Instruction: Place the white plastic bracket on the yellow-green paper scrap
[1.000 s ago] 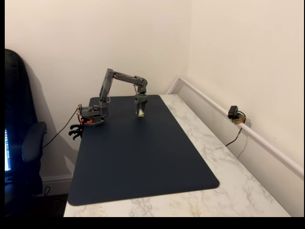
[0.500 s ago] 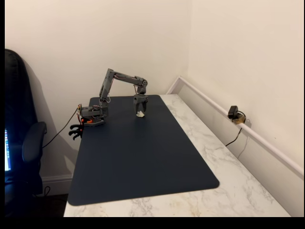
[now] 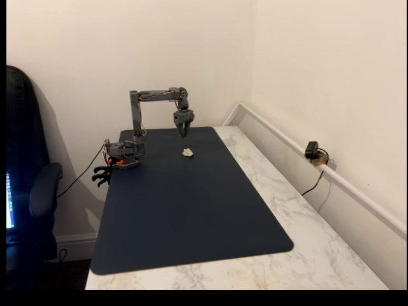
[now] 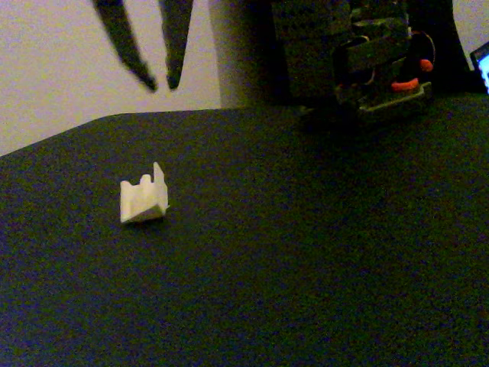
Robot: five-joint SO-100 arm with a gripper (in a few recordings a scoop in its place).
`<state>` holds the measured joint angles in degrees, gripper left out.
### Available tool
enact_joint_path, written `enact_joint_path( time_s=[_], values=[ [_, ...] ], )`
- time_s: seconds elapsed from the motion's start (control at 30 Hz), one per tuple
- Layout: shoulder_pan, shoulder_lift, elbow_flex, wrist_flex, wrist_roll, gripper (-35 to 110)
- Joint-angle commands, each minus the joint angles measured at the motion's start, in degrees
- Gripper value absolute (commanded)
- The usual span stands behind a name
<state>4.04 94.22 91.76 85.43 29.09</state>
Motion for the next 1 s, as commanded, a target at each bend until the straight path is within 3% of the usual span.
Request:
enact_joint_path(
  time_s=[0.0, 0.23, 0.43, 0.63, 0.97],
  values=[
    [0.0, 8.79, 0.88, 0.88, -0.88, 0],
    [-1.58, 20.39, 9.67, -2.72, -2.11, 0],
    [-3.16, 37.71, 26.28, -18.72, -14.41, 0],
    [-5.54, 42.8, 33.31, -22.94, -29.18, 0],
    [-3.96, 58.45, 49.04, -28.56, -34.8, 0]
  ],
)
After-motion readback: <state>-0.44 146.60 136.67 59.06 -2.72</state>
